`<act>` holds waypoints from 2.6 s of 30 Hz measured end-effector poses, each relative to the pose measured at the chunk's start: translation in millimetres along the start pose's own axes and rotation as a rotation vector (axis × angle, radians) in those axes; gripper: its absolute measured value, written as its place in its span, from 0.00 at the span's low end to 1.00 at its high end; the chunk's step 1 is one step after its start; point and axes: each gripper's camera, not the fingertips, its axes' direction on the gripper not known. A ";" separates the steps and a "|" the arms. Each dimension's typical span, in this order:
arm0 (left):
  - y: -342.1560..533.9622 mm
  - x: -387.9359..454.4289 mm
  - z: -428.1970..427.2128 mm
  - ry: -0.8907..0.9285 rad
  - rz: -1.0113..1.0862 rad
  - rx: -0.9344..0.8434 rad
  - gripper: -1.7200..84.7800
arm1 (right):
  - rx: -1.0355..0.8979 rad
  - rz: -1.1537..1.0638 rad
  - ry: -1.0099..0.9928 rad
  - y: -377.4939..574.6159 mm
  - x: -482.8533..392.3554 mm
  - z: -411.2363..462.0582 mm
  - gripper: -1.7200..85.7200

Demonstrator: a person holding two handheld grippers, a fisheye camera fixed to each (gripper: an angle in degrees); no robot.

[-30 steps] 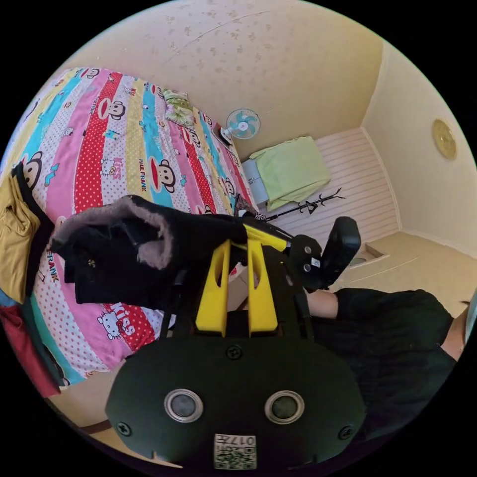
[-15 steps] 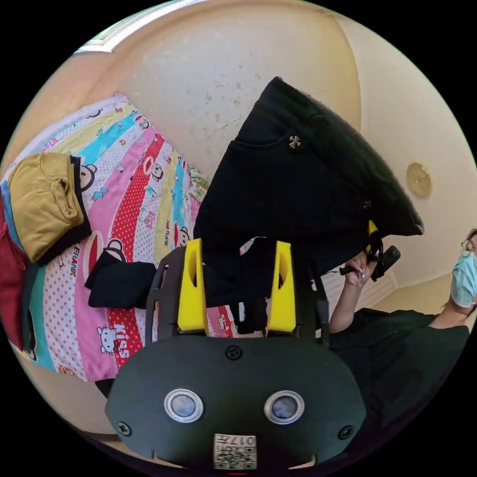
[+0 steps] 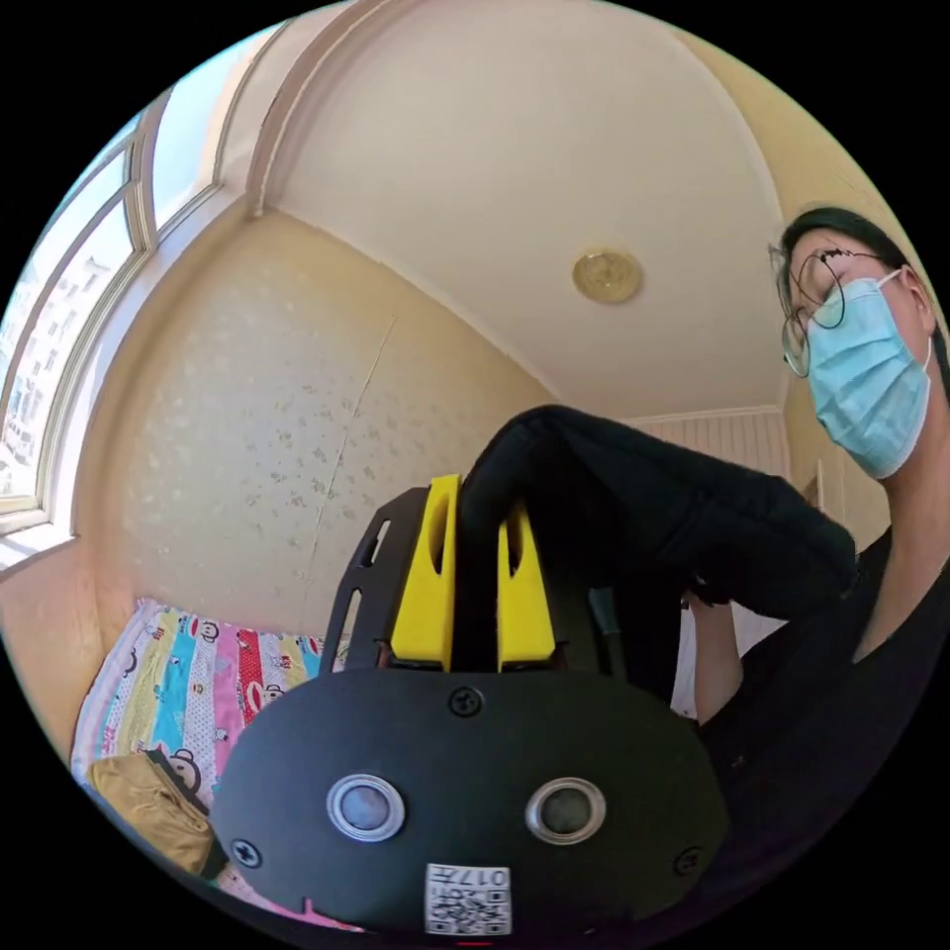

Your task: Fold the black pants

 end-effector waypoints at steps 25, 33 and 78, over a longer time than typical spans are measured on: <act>533.1 -285.9 222.8 -0.084 -0.806 -1.723 0.14 | -1.192 1.214 0.578 429.1 453.1 -86.2 0.07; 572.3 -271.0 326.5 0.051 -0.530 -1.862 0.15 | -1.150 1.308 0.502 381.5 484.6 -165.2 0.07; 417.4 -452.1 221.1 0.275 -1.642 -0.444 0.08 | -0.675 1.207 0.122 214.8 938.5 131.6 0.06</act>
